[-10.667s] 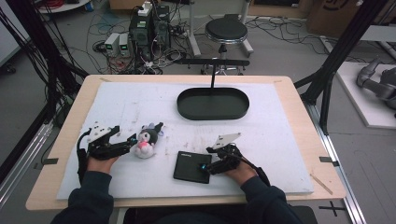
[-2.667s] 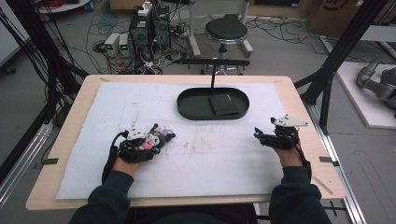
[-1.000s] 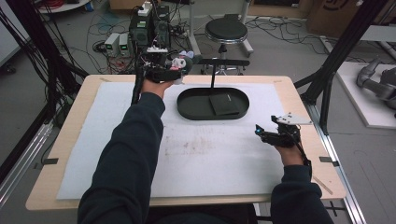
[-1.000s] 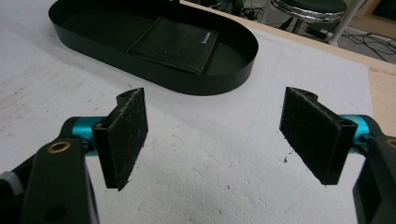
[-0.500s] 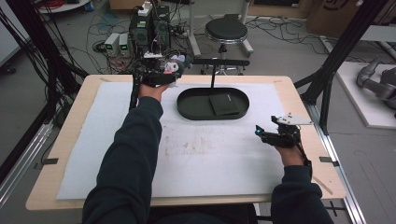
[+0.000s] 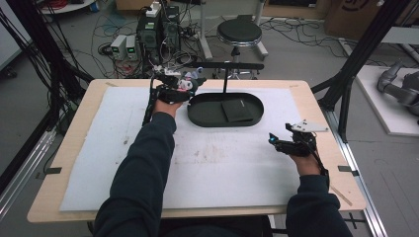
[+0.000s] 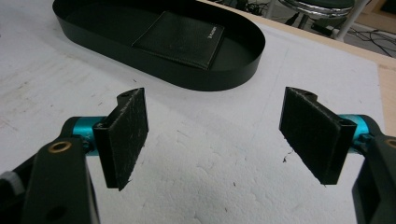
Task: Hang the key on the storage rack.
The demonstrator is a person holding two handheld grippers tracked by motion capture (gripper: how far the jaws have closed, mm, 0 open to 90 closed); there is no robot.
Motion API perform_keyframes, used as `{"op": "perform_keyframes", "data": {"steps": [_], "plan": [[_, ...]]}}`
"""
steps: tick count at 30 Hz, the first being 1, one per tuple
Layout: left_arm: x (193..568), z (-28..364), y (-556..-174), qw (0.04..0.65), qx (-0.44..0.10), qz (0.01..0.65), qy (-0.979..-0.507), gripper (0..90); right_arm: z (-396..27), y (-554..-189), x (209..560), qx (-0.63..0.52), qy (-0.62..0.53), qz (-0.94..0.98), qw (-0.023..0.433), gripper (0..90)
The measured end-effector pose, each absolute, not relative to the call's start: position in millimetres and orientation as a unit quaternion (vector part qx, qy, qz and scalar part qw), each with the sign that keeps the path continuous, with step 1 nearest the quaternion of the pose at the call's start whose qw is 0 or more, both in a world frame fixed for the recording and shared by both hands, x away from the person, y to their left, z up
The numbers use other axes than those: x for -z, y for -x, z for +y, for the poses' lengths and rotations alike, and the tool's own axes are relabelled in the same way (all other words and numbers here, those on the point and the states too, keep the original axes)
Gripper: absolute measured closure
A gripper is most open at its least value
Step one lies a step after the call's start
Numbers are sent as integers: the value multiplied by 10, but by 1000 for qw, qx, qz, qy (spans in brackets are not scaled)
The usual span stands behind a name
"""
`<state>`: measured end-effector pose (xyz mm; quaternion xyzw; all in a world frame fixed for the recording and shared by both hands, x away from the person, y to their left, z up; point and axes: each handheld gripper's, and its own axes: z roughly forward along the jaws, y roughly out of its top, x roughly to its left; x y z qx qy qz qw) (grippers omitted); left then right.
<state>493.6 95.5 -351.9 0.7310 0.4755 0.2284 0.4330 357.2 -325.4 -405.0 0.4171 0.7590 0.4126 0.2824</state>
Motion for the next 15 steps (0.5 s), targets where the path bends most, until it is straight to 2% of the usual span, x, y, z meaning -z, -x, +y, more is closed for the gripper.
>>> {"op": "perform_keyframes", "data": {"steps": [5, 8, 15], "plan": [[3603, 951, -4995, 421, -225, 492, -728, 360, -3265, -3567, 4059, -413, -418, 759, 279, 243], [3666, 970, -5012, 408, -209, 492, -740, 365, -3274, -3562, 4059, -413, -420, 758, 279, 243], [3729, 1105, -4961, 419, -201, 500, -731, 315, -3280, -3552, 4059, -415, -417, 759, 280, 247]]}}
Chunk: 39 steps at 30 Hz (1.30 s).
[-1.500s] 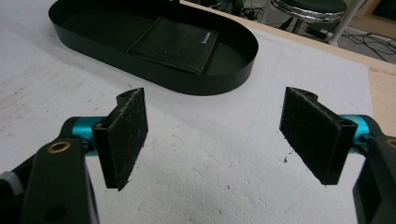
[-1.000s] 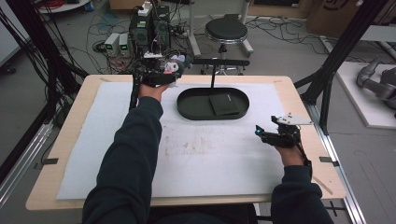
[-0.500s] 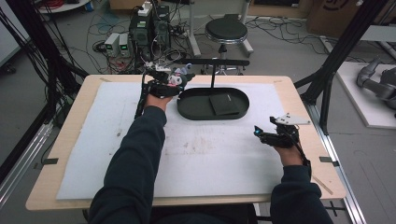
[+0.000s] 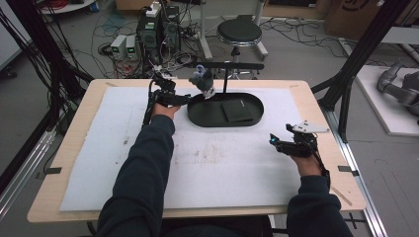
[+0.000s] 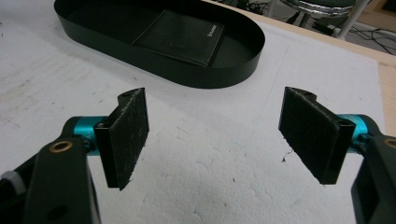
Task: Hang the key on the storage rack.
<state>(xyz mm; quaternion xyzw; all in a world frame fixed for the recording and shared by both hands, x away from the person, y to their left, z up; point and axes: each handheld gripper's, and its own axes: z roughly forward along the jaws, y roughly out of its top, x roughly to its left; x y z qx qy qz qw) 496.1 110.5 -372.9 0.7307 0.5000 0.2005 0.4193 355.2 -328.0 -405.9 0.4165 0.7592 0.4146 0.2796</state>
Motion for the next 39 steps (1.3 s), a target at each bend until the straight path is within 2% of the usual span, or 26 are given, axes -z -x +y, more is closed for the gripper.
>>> {"op": "perform_keyframes", "data": {"steps": [6, 10, 14, 21, 32, 34, 39], "plan": [[3760, 1345, -4804, 441, -202, 484, -729, 308, -3276, -3545, 4061, -415, -414, 760, 279, 247], [3751, 1514, -4647, 478, -213, 458, -718, 236, -3279, -3536, 4059, -418, -413, 760, 277, 247], [3728, 1693, -4429, 517, -220, 423, -711, 210, -3270, -3532, 4058, -423, -404, 762, 277, 246], [3762, 1964, -3982, 552, -241, 393, -695, 210, -3225, -3518, 4066, -425, -394, 769, 270, 221], [3939, 2151, -3480, 566, -262, 384, -680, 202, -3204, -3478, 4061, -423, -388, 772, 272, 213], [3973, 2162, -3429, 566, -264, 389, -678, 175, -3204, -3469, 4062, -422, -387, 773, 274, 213], [4012, 2162, -3357, 563, -261, 389, -680, 175, -3208, -3456, 4053, -422, -385, 773, 277, 213]]}}
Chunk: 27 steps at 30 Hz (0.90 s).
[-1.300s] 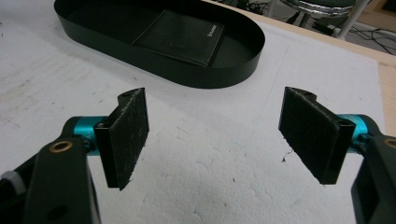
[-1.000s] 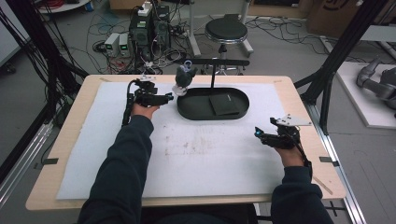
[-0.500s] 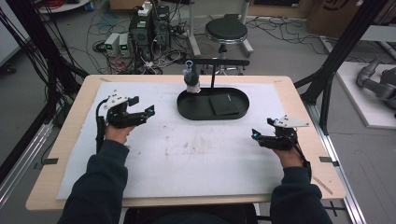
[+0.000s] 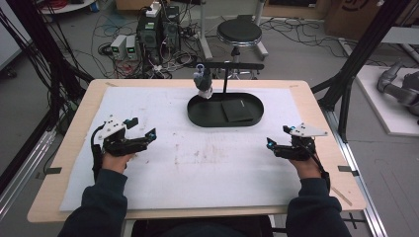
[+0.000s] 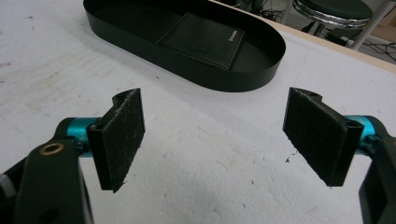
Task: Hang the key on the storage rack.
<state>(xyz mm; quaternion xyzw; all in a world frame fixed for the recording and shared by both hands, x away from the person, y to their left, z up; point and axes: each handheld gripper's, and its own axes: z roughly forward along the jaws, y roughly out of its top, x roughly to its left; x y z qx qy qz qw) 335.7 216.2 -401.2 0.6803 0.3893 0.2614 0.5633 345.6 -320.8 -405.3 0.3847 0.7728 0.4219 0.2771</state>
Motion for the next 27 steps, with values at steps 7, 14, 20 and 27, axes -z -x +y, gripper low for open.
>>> {"op": "perform_keyframes", "data": {"steps": [7, 14, 20, 27], "plan": [[3980, 2183, -3279, 568, -274, 388, -672, 175, -3199, -3426, 4040, -414, -385, 774, 284, 213], [4014, 2285, -3264, 562, -282, 404, -664, 176, -3156, -3412, 4024, -412, -388, 772, 289, 213], [4046, 2309, -3287, 553, -286, 414, -664, 177, -3143, -3412, 4037, -408, -388, 775, 286, 213], [4070, 2313, -3311, 550, -285, 416, -666, 178, -3167, -3429, 4065, -406, -392, 775, 283, 213]]}}
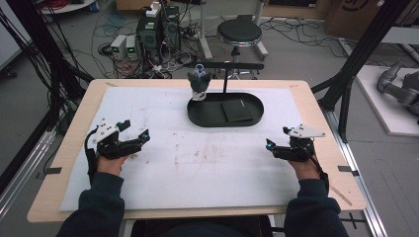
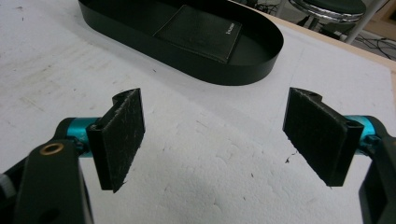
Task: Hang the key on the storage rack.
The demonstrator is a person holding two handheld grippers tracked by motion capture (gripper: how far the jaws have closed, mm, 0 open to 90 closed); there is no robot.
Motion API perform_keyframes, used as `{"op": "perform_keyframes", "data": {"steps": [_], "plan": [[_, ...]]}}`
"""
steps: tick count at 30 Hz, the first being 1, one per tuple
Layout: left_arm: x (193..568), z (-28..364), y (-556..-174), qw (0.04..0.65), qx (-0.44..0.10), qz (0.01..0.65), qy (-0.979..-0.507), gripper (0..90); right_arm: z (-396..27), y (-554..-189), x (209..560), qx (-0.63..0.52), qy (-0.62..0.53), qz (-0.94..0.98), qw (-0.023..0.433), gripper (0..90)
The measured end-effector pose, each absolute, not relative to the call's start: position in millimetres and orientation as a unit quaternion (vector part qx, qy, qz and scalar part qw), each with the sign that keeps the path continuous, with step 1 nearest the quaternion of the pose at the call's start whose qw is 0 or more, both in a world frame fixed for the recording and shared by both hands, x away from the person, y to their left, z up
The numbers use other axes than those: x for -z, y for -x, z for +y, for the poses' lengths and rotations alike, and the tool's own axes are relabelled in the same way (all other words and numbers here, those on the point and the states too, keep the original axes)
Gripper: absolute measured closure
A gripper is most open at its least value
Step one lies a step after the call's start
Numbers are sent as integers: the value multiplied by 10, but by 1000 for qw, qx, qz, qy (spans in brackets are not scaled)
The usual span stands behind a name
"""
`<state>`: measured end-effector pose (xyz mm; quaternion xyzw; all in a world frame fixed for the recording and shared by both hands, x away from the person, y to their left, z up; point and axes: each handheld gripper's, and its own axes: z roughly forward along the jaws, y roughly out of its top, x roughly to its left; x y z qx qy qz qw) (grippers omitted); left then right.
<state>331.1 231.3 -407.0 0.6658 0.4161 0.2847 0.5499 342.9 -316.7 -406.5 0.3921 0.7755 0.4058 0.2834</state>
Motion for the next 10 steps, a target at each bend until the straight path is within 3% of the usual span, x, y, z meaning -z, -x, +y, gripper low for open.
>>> {"op": "perform_keyframes", "data": {"steps": [10], "plan": [[4074, 2318, -3316, 551, -286, 415, -665, 178, -3170, -3431, 4065, -404, -395, 774, 286, 213]]}}
